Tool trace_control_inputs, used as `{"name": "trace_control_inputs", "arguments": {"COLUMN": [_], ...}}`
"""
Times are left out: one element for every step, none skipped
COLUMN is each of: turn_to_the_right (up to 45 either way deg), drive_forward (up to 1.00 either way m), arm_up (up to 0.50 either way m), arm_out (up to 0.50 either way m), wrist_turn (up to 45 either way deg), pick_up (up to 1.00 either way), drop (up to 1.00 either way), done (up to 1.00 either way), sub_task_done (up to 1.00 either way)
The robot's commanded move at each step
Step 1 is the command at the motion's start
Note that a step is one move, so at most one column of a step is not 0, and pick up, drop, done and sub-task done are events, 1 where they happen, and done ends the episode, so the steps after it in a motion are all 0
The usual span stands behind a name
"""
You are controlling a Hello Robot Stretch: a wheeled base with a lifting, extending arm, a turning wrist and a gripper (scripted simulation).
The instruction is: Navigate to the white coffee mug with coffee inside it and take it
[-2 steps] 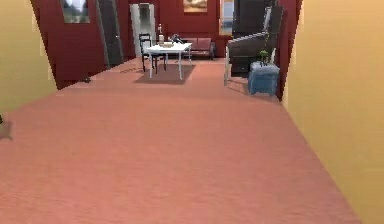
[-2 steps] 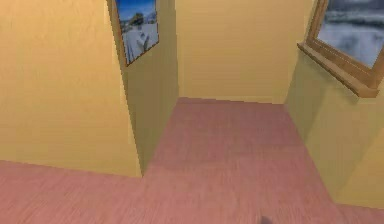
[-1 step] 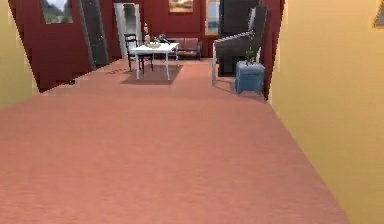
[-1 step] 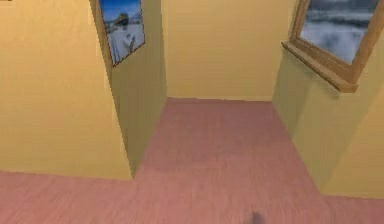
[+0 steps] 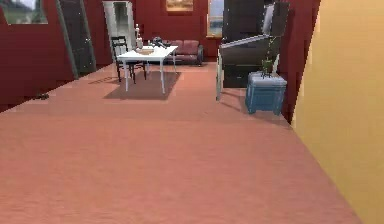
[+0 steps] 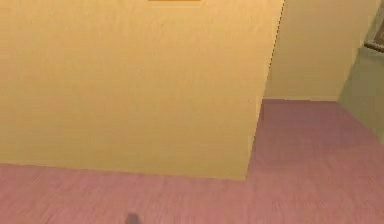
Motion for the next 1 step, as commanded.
{"name": "trace_control_inputs", "arguments": {"turn_to_the_right": [0.0], "drive_forward": [1.0], "arm_up": [0.0], "arm_out": [0.0], "wrist_turn": [0.0], "pick_up": [0.0], "drop": [0.0], "done": [0.0], "sub_task_done": [0.0]}}
